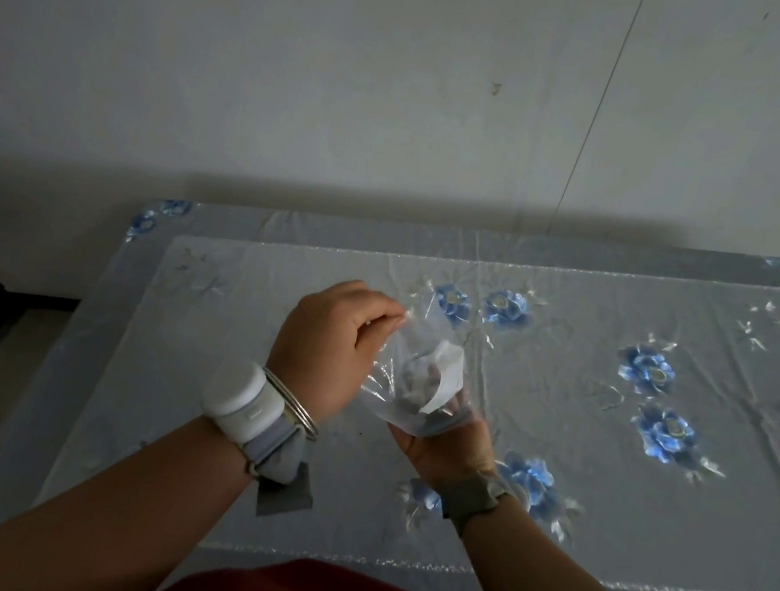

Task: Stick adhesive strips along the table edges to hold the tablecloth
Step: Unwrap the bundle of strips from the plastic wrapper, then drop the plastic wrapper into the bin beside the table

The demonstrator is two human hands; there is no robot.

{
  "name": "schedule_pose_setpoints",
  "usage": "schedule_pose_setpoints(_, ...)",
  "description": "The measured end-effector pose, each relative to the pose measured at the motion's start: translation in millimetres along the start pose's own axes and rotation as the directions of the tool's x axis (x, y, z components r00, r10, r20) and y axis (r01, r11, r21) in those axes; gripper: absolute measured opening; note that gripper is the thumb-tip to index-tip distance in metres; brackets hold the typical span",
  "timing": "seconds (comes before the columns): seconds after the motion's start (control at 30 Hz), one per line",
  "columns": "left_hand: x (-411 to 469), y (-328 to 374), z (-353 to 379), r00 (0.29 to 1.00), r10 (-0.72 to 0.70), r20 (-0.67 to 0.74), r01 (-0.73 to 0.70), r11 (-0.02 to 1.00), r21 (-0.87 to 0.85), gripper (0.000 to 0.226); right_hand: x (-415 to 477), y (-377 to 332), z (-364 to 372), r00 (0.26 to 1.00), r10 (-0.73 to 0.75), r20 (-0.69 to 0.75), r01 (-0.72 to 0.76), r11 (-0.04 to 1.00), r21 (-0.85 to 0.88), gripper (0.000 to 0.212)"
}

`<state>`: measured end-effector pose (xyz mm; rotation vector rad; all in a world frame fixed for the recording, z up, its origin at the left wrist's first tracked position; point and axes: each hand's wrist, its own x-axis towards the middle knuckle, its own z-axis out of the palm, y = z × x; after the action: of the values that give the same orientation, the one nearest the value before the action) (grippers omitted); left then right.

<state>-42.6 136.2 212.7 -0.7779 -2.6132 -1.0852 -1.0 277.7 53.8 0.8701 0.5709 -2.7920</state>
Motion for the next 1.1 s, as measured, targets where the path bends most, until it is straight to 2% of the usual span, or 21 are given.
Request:
schedule_pose_setpoints(0.03,0,0,-1,1.000,0.006,-0.026,-0.006,1.000,0.015,0.016,1,1,-1,0.999,0.010,0.032,-0.010,1.000,0.008,0.037)
schedule_pose_setpoints(0.1,2,-2,-4,0.996,0.017,-0.090,-0.013,0.999,0.047,0.015,-5,1,3,1.000,0.005,-0.013,-0.005,1.000,-0.002,0.030)
schedule_pose_setpoints(0.17,3,-5,-5,0.991,0.004,-0.131,0.005,0.998,0.069,0.014,-4,-4,0,0.993,0.030,-0.118,-0.035,0.999,-0.041,0.026)
schedule_pose_setpoints(0.23,3,-9,-5,0.989,-0.018,-0.149,0.035,0.993,0.110,0.014,-7,-10,0,0.972,0.066,-0.224,-0.102,0.983,-0.151,0.025)
schedule_pose_setpoints(0.33,3,-14,-1,0.987,-0.033,-0.157,0.058,0.986,0.158,0.014,-16,-18,5,0.956,0.040,-0.290,-0.124,0.952,-0.280,0.051)
schedule_pose_setpoints(0.4,-1,-14,1,0.985,-0.051,-0.163,0.075,0.986,0.147,0.011,-24,-24,13,0.961,-0.007,-0.277,-0.095,0.931,-0.351,0.059)
schedule_pose_setpoints(0.5,-15,-14,1,0.977,-0.098,-0.191,0.122,0.985,0.119,0.009,-39,-28,25,0.978,-0.043,-0.206,-0.061,0.879,-0.474,0.057)
schedule_pose_setpoints(0.53,-21,-16,0,0.975,-0.121,-0.187,0.146,0.981,0.125,0.010,-39,-27,28,0.975,-0.088,-0.202,-0.038,0.837,-0.546,0.056)
schedule_pose_setpoints(0.57,-33,-18,-1,0.969,-0.157,-0.189,0.183,0.975,0.127,0.011,-39,-23,28,0.967,-0.169,-0.193,-0.010,0.729,-0.685,0.054)
schedule_pose_setpoints(0.63,-47,-19,-2,0.954,-0.244,-0.176,0.261,0.962,0.081,0.012,-35,-16,25,0.914,-0.400,-0.068,0.082,0.347,-0.934,0.054)
schedule_pose_setpoints(0.67,-57,-18,-4,0.934,-0.310,-0.178,0.320,0.947,0.032,0.013,-35,-9,26,0.891,-0.454,0.023,0.137,0.219,-0.966,0.054)
schedule_pose_setpoints(0.7,-62,-17,-4,0.920,-0.356,-0.164,0.358,0.934,-0.024,0.013,-35,-6,26,0.873,-0.482,0.074,0.191,0.198,-0.961,0.053)
schedule_pose_setpoints(0.77,-79,-18,-6,0.872,-0.468,-0.146,0.452,0.883,-0.131,0.015,-37,7,29,0.905,-0.416,0.095,0.252,0.341,-0.906,0.053)
schedule_pose_setpoints(0.83,-98,-25,-14,0.811,-0.573,-0.119,0.530,0.805,-0.267,0.017,-36,19,31,0.959,-0.267,0.090,0.215,0.487,-0.846,0.052)
schedule_pose_setpoints(0.9,-118,-39,-30,0.769,-0.637,-0.063,0.570,0.727,-0.383,0.018,-37,31,35,0.985,-0.133,0.113,0.168,0.544,-0.822,0.051)
schedule_pose_setpoints(0.97,-139,-57,-49,0.748,-0.661,0.052,0.616,0.664,-0.424,0.022,-40,43,38,0.990,-0.072,0.118,0.138,0.533,-0.835,0.051)
schedule_pose_setpoints(1.03,-160,-76,-66,0.723,-0.672,0.157,0.661,0.608,-0.439,0.022,-46,57,41,0.994,-0.014,0.108,0.103,0.444,-0.890,0.050)
schedule_pose_setpoints(1.1,-183,-99,-85,0.704,-0.684,0.188,0.680,0.574,-0.456,0.022,-52,79,48,0.984,0.117,0.133,0.086,0.337,-0.938,0.039)
